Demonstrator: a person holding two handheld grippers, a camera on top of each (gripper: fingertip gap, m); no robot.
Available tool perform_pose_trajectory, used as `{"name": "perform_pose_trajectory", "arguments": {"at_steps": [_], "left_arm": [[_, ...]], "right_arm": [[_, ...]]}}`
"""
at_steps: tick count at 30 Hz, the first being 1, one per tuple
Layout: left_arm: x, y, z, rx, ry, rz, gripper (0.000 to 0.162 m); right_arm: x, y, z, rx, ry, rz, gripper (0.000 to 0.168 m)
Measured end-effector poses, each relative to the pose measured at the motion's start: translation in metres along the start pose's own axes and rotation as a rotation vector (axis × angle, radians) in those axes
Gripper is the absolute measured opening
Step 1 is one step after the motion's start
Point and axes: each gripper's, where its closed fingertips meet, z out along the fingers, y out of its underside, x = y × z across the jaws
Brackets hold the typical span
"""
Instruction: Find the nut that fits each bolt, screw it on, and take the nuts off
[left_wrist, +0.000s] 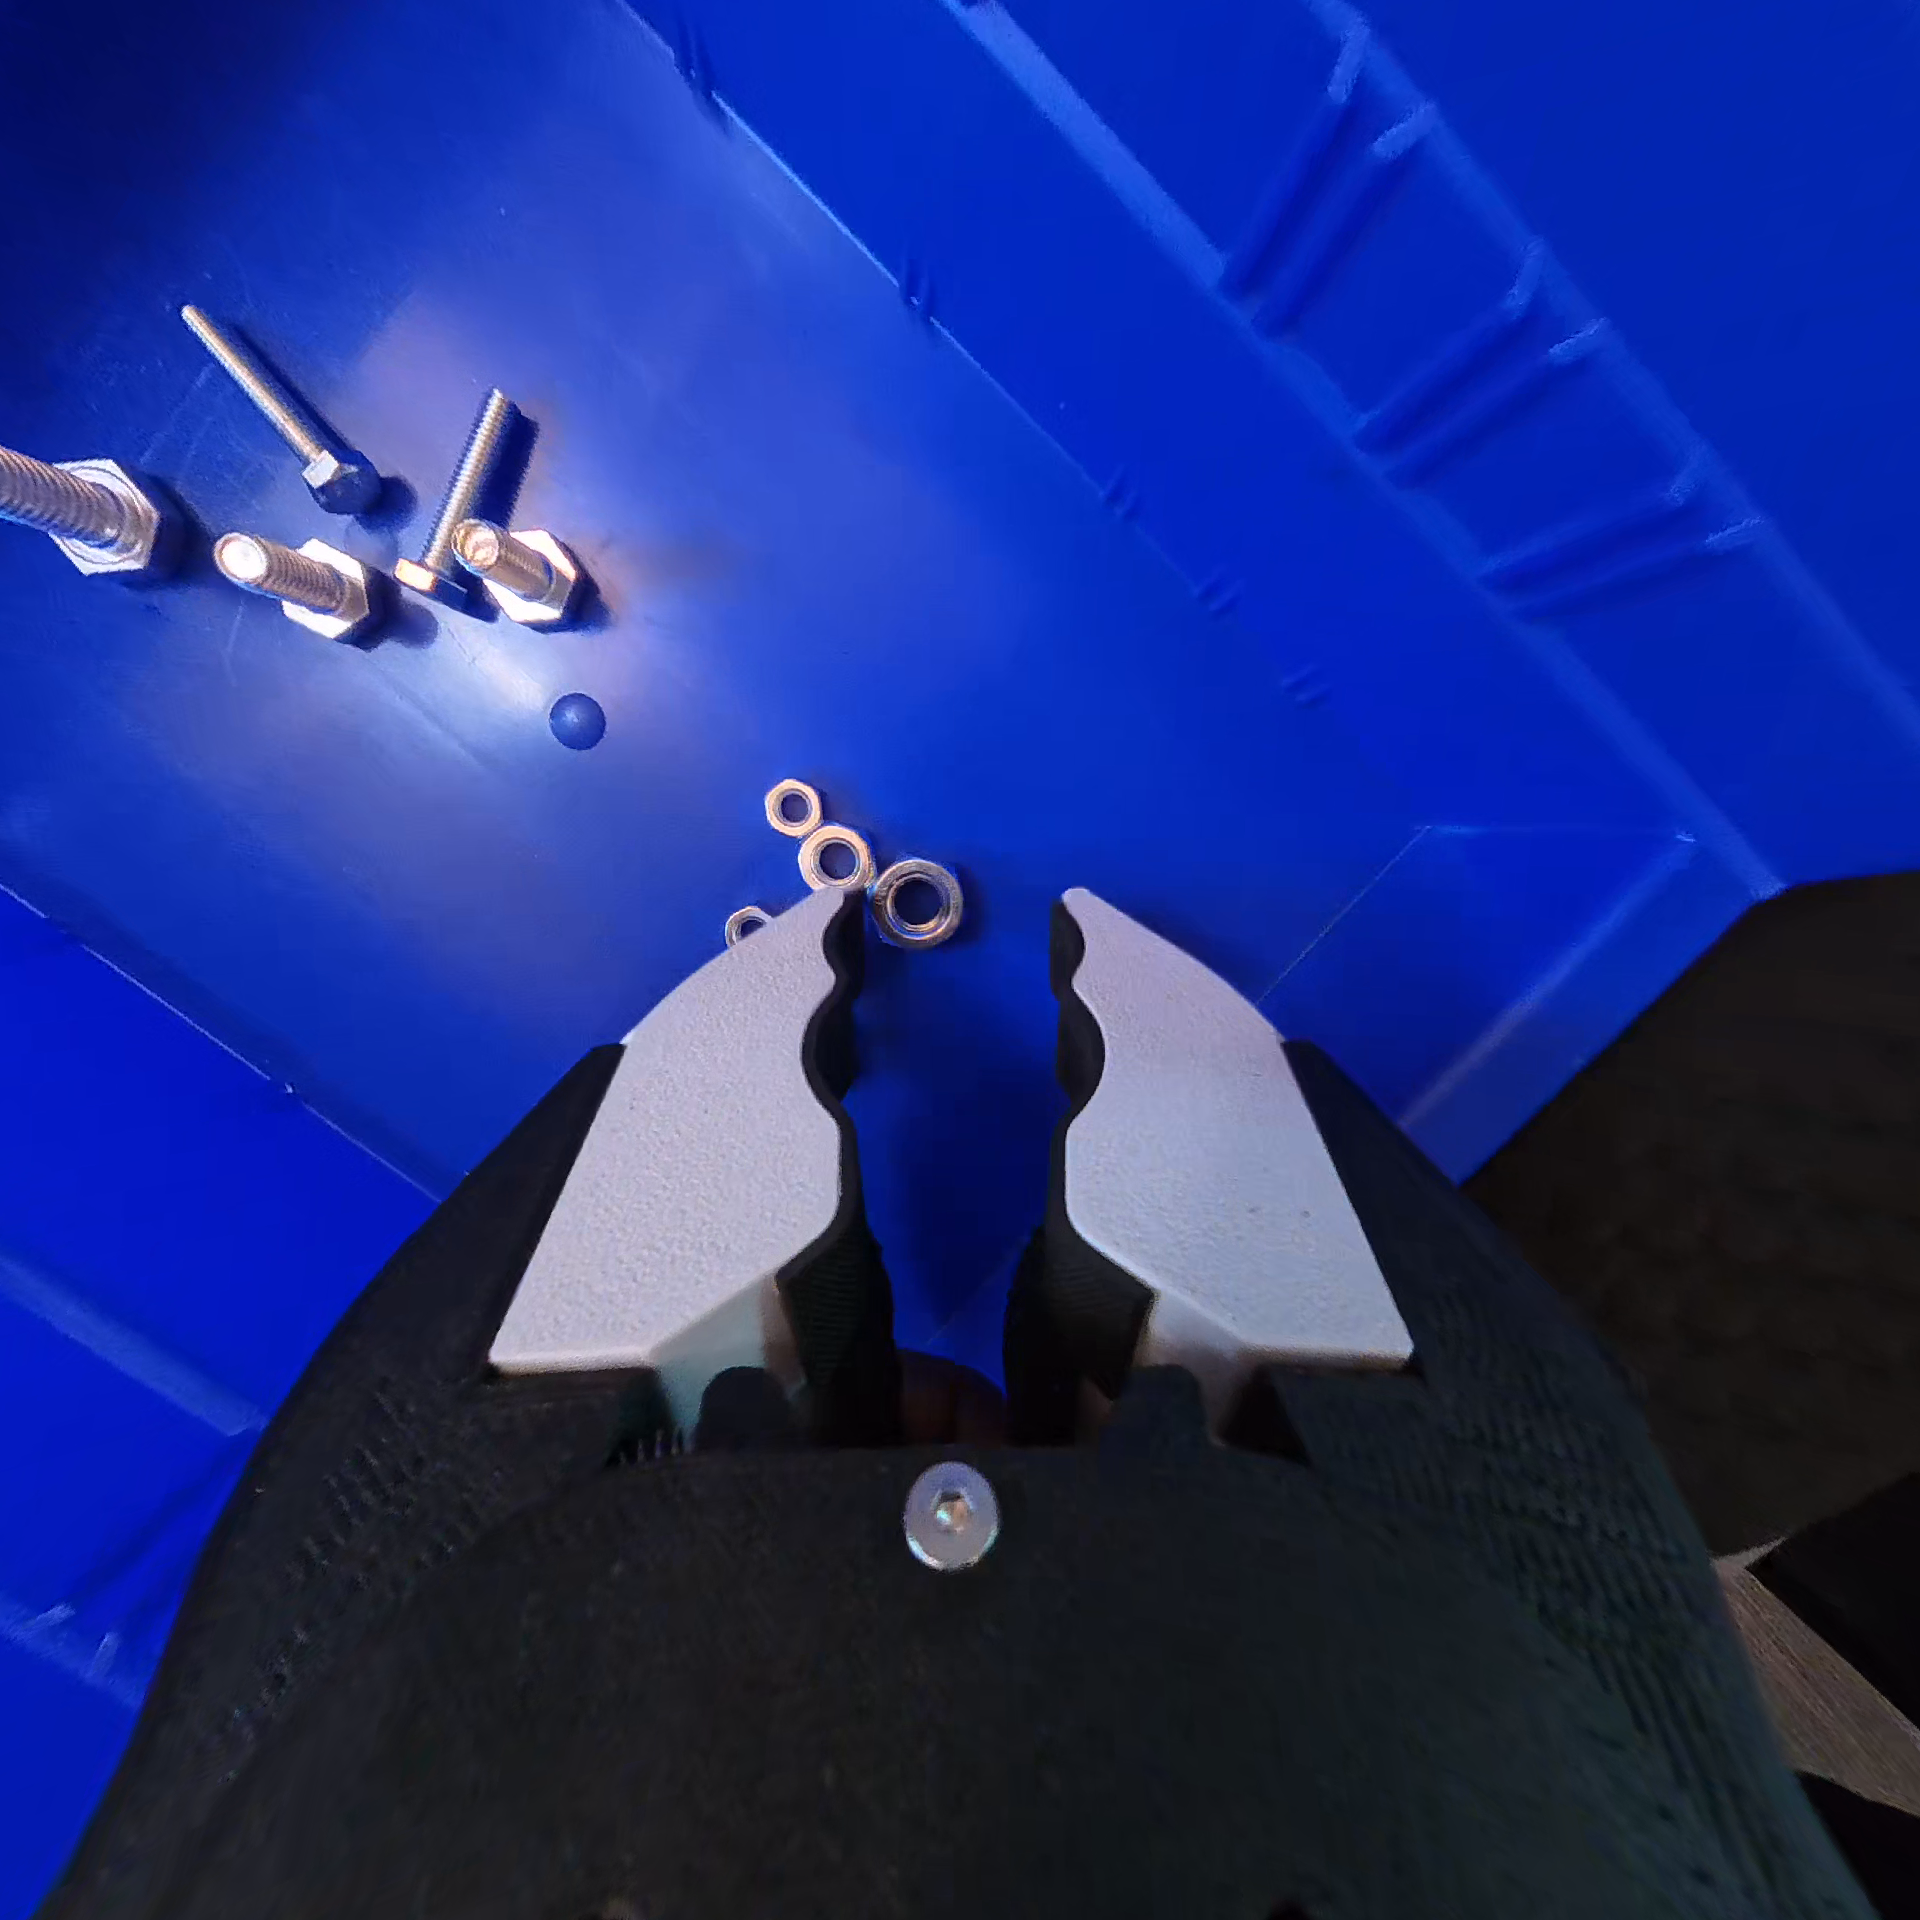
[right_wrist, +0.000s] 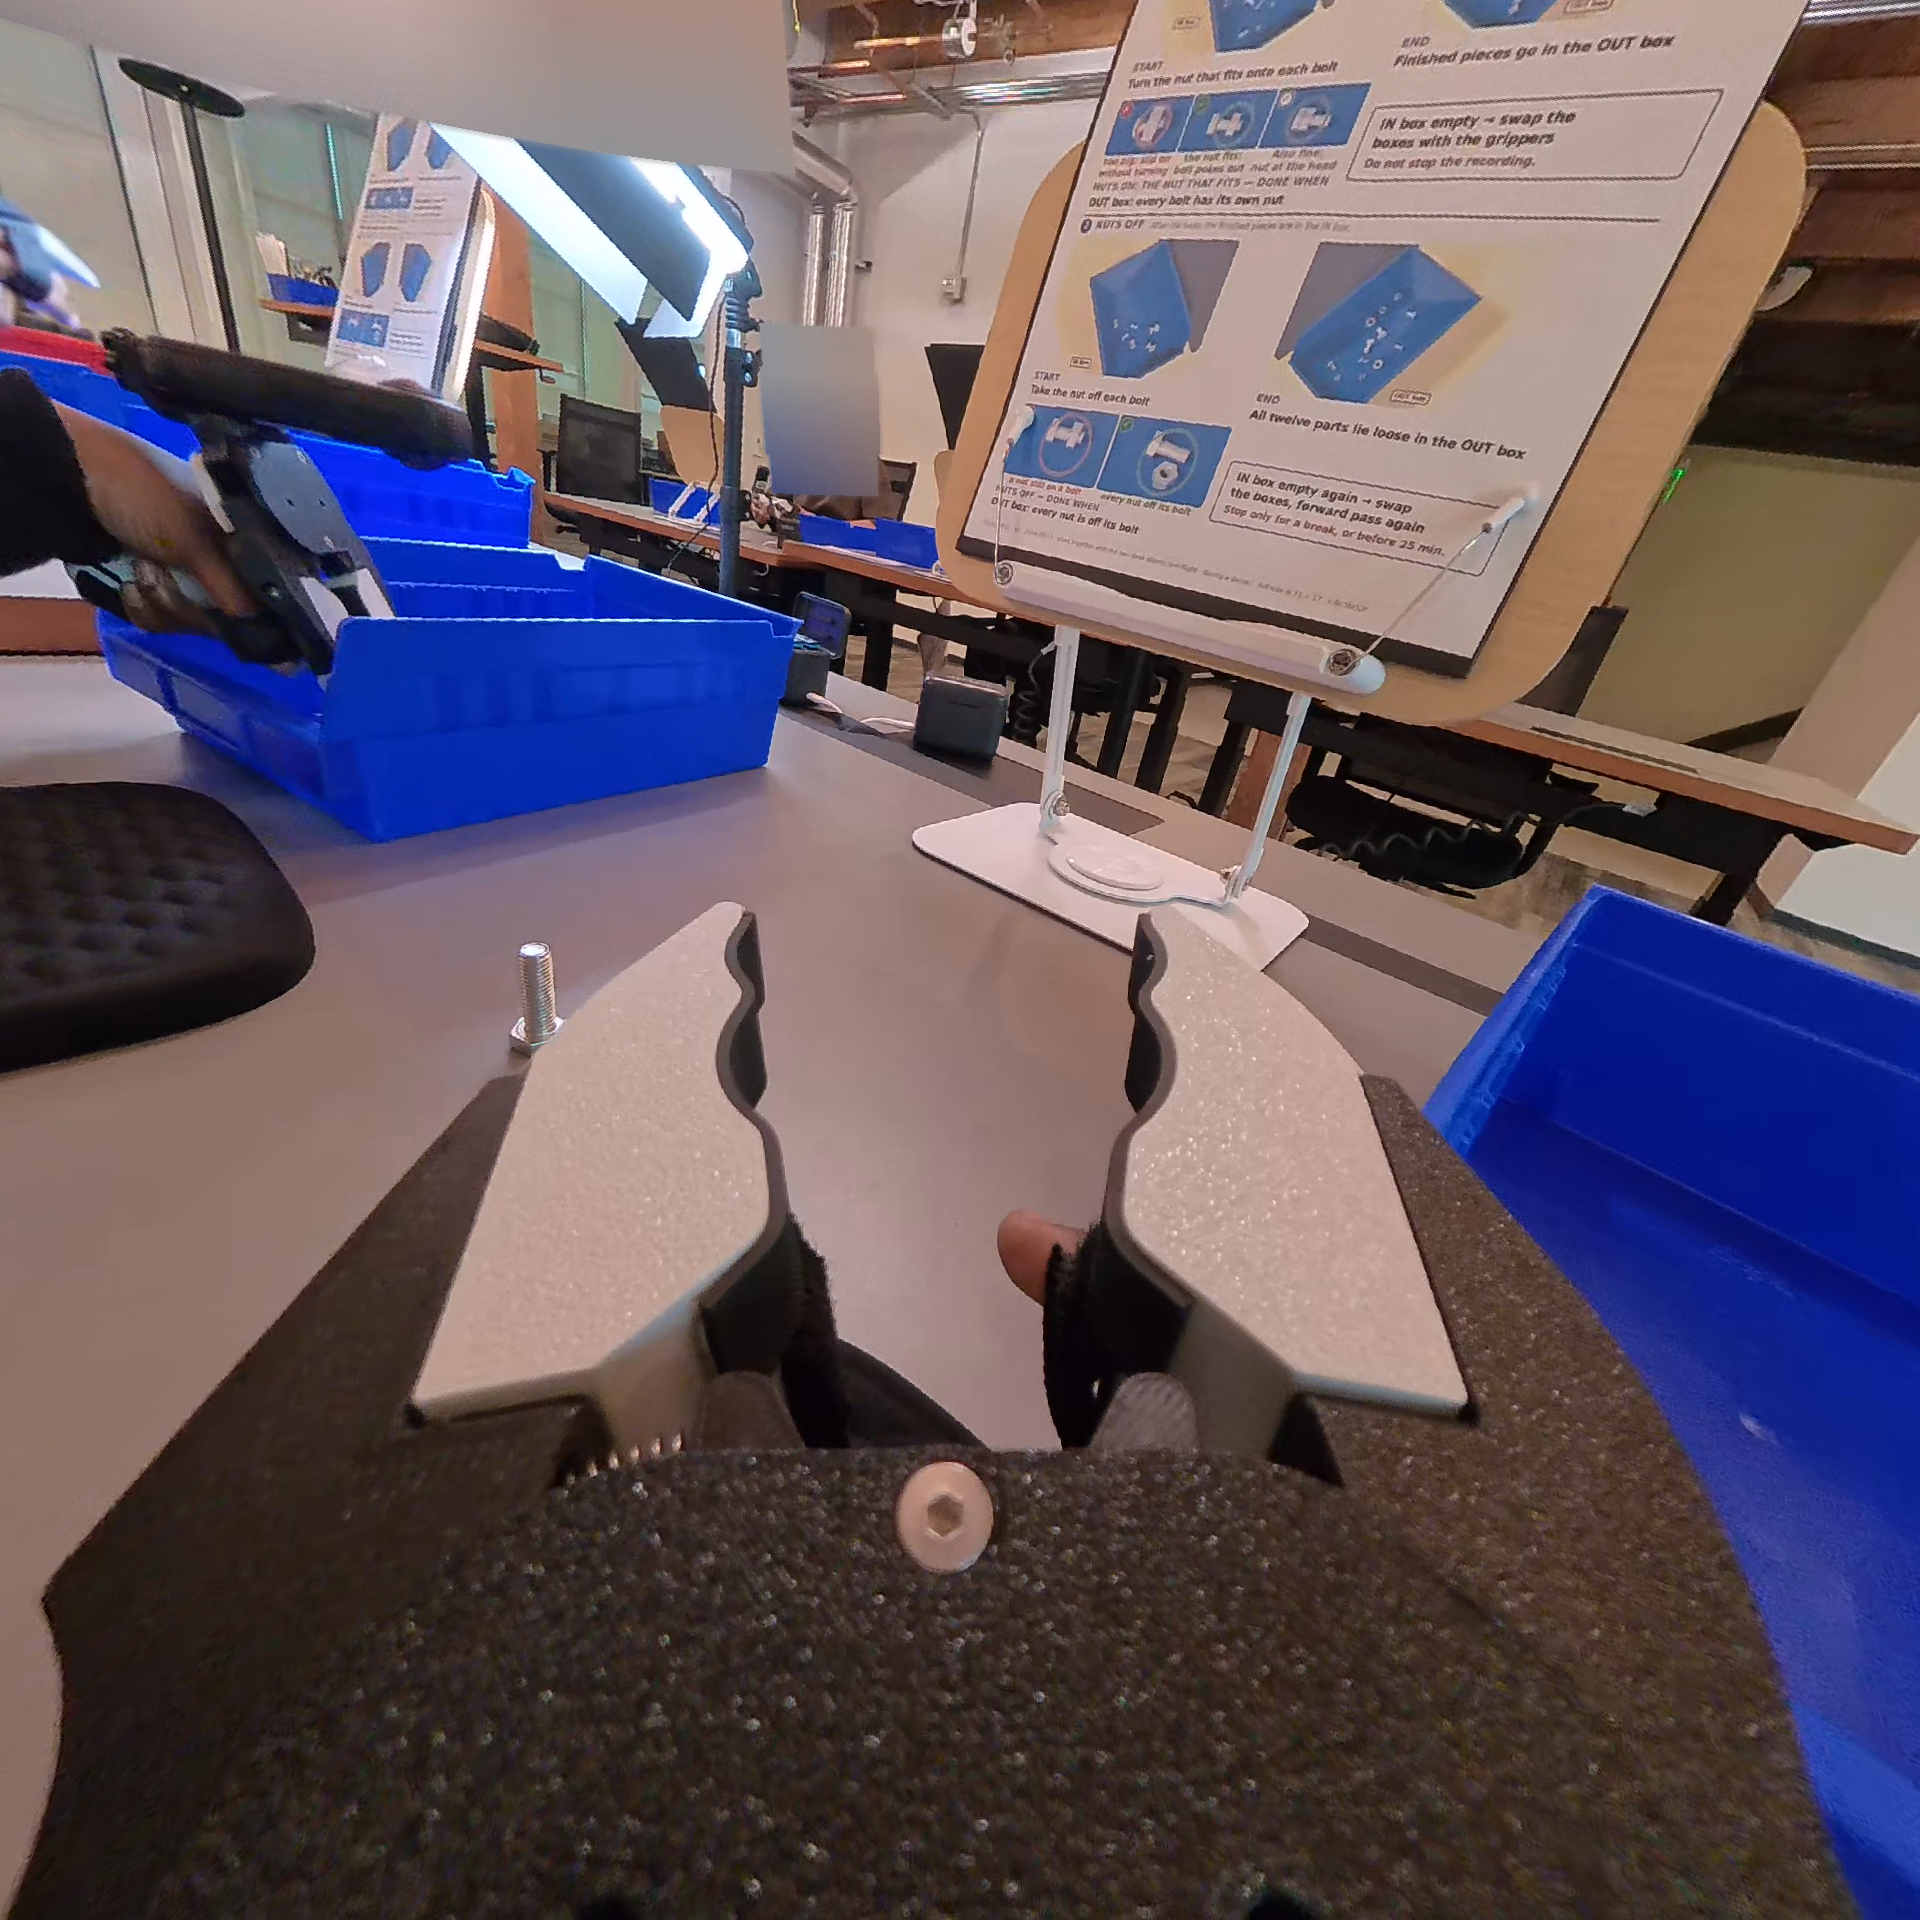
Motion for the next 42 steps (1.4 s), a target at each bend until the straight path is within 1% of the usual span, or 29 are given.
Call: {"name": "perform_pose_trajectory", "arguments": {"at_steps": [9, 11, 15, 18, 21, 24, 27, 29, 32, 35, 38, 42], "left_arm": [[-0.001, 0.002, 0.006, -0.024, -0.018, 0.017, 0.025], [-0.001, 0.002, 0.006, -0.026, -0.02, 0.023, 0.019], [0.0, 0.001, 0.006, -0.013, -0.033, 0.036, 0.018], [0.001, -0.006, -0.005, 0.031, -0.064, 0.038, 0.018], [0.01, -0.025, -0.032, 0.117, -0.121, 0.073, 0.018], [0.033, -0.053, -0.066, 0.21, -0.18, 0.156, 0.018], [0.078, -0.086, -0.094, 0.319, -0.174, 0.289, 0.018], [0.12, -0.105, -0.1, 0.374, -0.124, 0.4, 0.018], [0.183, -0.123, -0.09, 0.395, -0.017, 0.564, 0.018], [0.231, -0.132, -0.061, 0.349, 0.075, 0.692, 0.018], [0.26, -0.131, -0.024, 0.255, 0.145, 0.764, 0.018], [0.279, -0.127, 0.012, 0.164, 0.192, 0.809, 0.018]], "right_arm": [[0.001, -0.001, 0.0, 0.007, 0.003, 0.002, 0.069], [0.001, -0.001, 0.0, 0.006, 0.004, 0.001, 0.068], [0.0, 0.0, 0.0, 0.002, 0.003, -0.001, 0.069], [0.0, 0.0, 0.0, 0.0, 0.002, 0.001, 0.069], [0.0, 0.001, 0.001, -0.004, 0.002, -0.002, 0.069], [0.0, 0.002, 0.001, -0.01, 0.002, -0.008, 0.069], [-0.001, 0.003, 0.001, -0.013, 0.002, -0.011, 0.069], [-0.001, 0.003, 0.001, -0.012, 0.003, -0.01, 0.069], [-0.001, 0.002, 0.001, -0.009, 0.002, -0.011, 0.068], [-0.001, 0.002, 0.0, -0.003, 0.002, -0.01, 0.068], [0.0, 0.0, -0.001, 0.009, 0.004, -0.007, 0.068], [0.001, -0.001, -0.003, 0.024, 0.005, 0.007, 0.068]]}}
